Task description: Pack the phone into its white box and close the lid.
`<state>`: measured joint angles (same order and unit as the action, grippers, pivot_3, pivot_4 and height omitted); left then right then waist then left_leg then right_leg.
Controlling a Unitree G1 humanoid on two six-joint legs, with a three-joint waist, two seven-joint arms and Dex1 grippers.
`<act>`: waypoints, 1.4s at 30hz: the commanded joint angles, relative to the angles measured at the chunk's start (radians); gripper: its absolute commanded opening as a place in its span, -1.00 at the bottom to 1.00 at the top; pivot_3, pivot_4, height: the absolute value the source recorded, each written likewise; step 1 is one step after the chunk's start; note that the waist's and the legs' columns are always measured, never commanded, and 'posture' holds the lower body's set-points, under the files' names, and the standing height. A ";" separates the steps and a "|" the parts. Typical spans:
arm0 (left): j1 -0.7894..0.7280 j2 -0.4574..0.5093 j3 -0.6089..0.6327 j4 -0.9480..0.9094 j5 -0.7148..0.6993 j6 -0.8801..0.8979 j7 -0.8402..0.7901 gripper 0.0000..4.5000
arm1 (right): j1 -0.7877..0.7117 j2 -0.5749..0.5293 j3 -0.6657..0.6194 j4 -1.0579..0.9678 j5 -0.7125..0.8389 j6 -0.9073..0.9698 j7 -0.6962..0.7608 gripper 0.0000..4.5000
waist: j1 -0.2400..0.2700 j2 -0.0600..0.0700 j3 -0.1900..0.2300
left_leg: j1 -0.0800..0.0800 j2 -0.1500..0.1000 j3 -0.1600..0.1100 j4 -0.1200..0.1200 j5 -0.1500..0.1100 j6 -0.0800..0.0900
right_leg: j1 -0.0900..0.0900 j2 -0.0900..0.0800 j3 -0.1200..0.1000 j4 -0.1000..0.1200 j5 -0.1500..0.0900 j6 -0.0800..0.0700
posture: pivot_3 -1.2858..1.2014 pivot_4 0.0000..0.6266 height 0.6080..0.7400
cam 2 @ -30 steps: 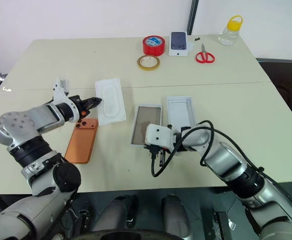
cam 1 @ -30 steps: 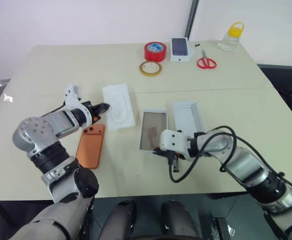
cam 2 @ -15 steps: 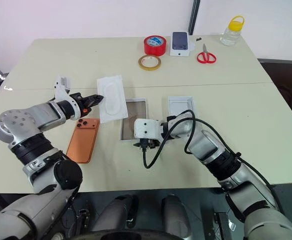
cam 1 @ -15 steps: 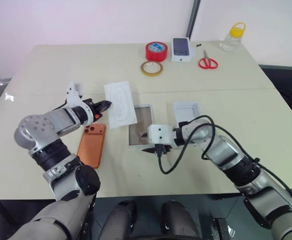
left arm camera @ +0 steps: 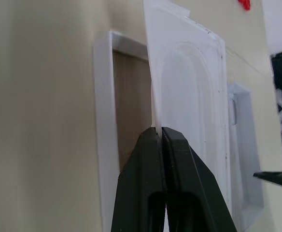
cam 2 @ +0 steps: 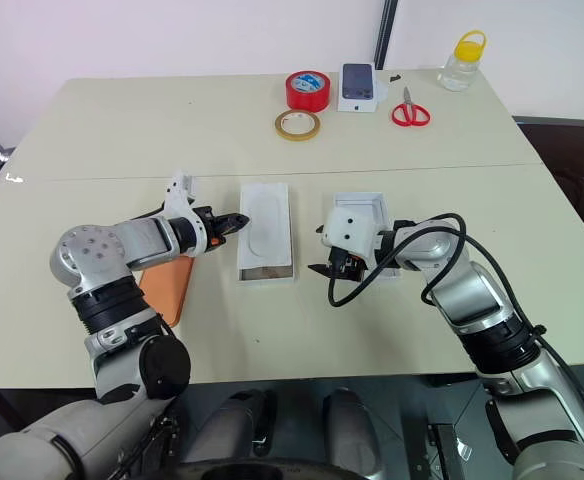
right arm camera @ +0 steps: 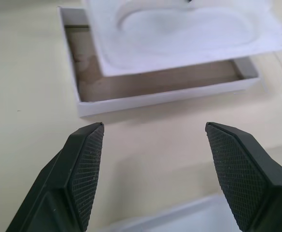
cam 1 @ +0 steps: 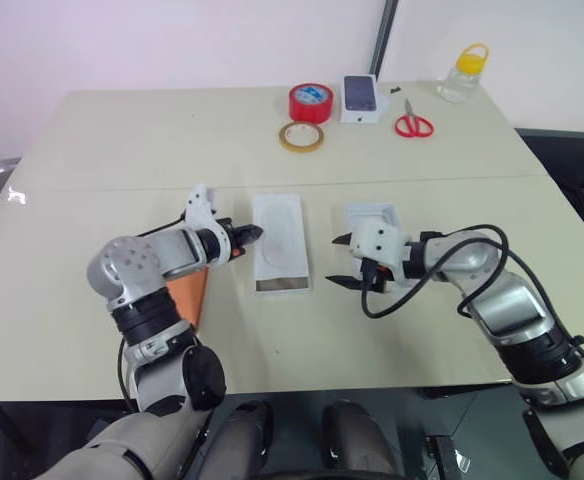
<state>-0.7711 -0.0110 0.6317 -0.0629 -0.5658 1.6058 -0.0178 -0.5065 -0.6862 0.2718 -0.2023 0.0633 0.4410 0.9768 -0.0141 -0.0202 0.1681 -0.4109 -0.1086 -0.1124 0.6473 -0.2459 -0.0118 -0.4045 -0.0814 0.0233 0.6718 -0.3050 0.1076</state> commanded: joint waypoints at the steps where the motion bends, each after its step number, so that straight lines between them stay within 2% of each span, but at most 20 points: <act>1: 0.012 0.001 -0.021 -0.044 -0.003 0.009 0.000 -1.00 | -0.006 0.004 -0.026 -0.035 0.008 -0.005 -0.012 0.56 | 0.000 0.000 0.000 | 0.000 0.000 0.000 0.000 0.000 0.000 | 0.000 0.000 0.000 0.000 0.000 0.000 | 0.03 -0.52 1.00; 3: 0.022 0.001 -0.029 -0.053 -0.013 0.009 -0.002 -1.00 | -0.008 0.007 -0.023 -0.030 0.007 -0.009 -0.014 0.56 | 0.002 0.000 0.000 | 0.000 0.000 0.000 0.000 0.000 0.000 | 0.000 0.000 0.000 0.000 0.000 0.000 | 0.03 -0.52 1.00; 4: 0.027 0.001 -0.034 -0.057 -0.018 0.009 -0.002 -0.71 | -0.009 0.009 -0.021 -0.026 0.005 -0.012 -0.016 0.58 | 0.003 0.000 0.000 | 0.000 0.000 0.000 0.000 0.000 0.000 | 0.000 0.000 0.000 0.000 0.000 0.000 | 0.03 -0.52 1.00; 5: 0.031 0.001 -0.037 -0.062 -0.022 0.009 -0.003 -0.55 | -0.010 0.012 -0.019 -0.022 0.004 -0.015 -0.017 0.58 | 0.003 0.000 0.000 | 0.000 0.000 0.000 0.000 0.000 0.000 | 0.000 0.000 0.000 0.000 0.000 0.000 | 0.03 -0.52 1.00; 10: 0.043 0.003 -0.030 -0.088 -0.062 0.009 0.002 0.58 | -0.030 0.035 -0.014 -0.004 0.004 -0.014 -0.023 0.58 | 0.001 0.000 0.000 | 0.000 0.000 0.000 0.000 0.000 0.000 | 0.000 0.000 0.000 0.000 0.000 0.000 | 0.03 -0.52 1.00; 12: 0.042 0.004 -0.018 -0.093 -0.080 0.009 0.003 0.97 | -0.035 0.043 -0.015 0.001 0.005 -0.009 -0.024 0.58 | 0.001 0.000 0.000 | 0.000 0.000 0.000 0.000 0.000 0.000 | 0.000 0.000 0.000 0.000 0.000 0.000 | 0.03 -0.52 1.00; 13: 0.039 0.006 -0.006 -0.099 -0.093 0.009 -0.001 0.97 | -0.044 0.056 -0.016 0.010 0.004 -0.002 -0.034 0.58 | 0.001 0.000 0.000 | 0.000 0.000 0.000 0.000 0.000 0.000 | 0.000 0.000 0.000 0.000 0.000 0.000 | 0.03 -0.52 1.00; 16: 0.023 0.016 0.033 -0.124 -0.152 0.009 -0.019 1.00 | -0.081 0.113 -0.029 0.042 0.014 0.040 -0.077 0.20 | -0.001 0.000 0.000 | 0.000 0.000 0.000 0.000 0.000 0.000 | 0.000 0.000 0.000 0.000 0.000 0.000 | 0.03 -0.52 1.00; 21: 0.008 0.027 0.045 -0.134 -0.200 0.009 -0.013 1.00 | -0.123 0.145 -0.028 0.101 -0.012 0.079 -0.128 -0.99 | 0.004 0.000 0.000 | 0.000 0.000 0.000 0.001 0.000 0.000 | 0.000 0.000 0.000 0.000 0.000 0.000 | 0.03 -0.52 1.00; 24: 0.004 0.042 0.047 -0.141 -0.221 0.009 -0.020 1.00 | -0.143 0.169 -0.013 0.111 -0.017 0.090 -0.148 -0.99 | 0.002 0.000 0.000 | 0.000 0.000 0.000 0.000 0.000 0.000 | 0.000 0.000 0.000 0.000 0.000 0.000 | 0.03 -0.52 1.00; 26: 0.014 0.090 0.033 -0.155 -0.218 -0.002 -0.048 1.00 | -0.163 0.216 0.014 0.109 -0.025 0.113 -0.174 -0.99 | -0.004 0.000 0.000 | 0.000 0.000 0.000 0.000 0.000 0.000 | 0.000 0.000 0.000 0.000 0.000 0.000 | 0.03 -0.52 1.00; 30: 0.145 0.308 -0.149 -0.184 -0.148 -0.182 -0.182 1.00 | -0.210 0.320 0.070 0.161 -0.060 0.166 -0.233 -0.99 | -0.033 0.001 0.000 | 0.000 0.001 0.001 -0.002 0.001 -0.002 | -0.004 0.001 0.002 0.005 0.000 0.000 | 0.03 -0.52 1.00; 37: 0.390 0.637 -0.352 -0.207 -0.022 -0.557 -0.496 1.00 | -0.290 0.440 0.112 0.328 -0.105 0.196 -0.302 -0.99 | -0.024 0.001 0.000 | 0.001 0.000 0.000 -0.001 0.002 -0.003 | -0.005 0.000 0.002 0.006 0.000 -0.001 | 0.03 -0.52 1.00; 42: 0.529 0.766 -0.420 -0.238 0.045 -0.739 -0.630 1.00 | -0.345 0.493 0.123 0.451 -0.126 0.184 -0.328 -0.99 | -0.024 0.001 0.000 | 0.001 0.000 0.000 -0.003 0.002 -0.003 | -0.004 0.000 0.002 0.004 0.000 -0.001 | 0.03 -0.52 1.00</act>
<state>-0.2488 0.7321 0.2150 -0.2612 -0.5416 0.9282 -0.6089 -0.8201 -0.2076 0.3958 0.2334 -0.0503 0.6428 0.6640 -0.0376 -0.0188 0.1679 -0.4103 -0.1085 -0.1124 0.6445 -0.2443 -0.0149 -0.4092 -0.0813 0.0254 0.6761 -0.3052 0.1066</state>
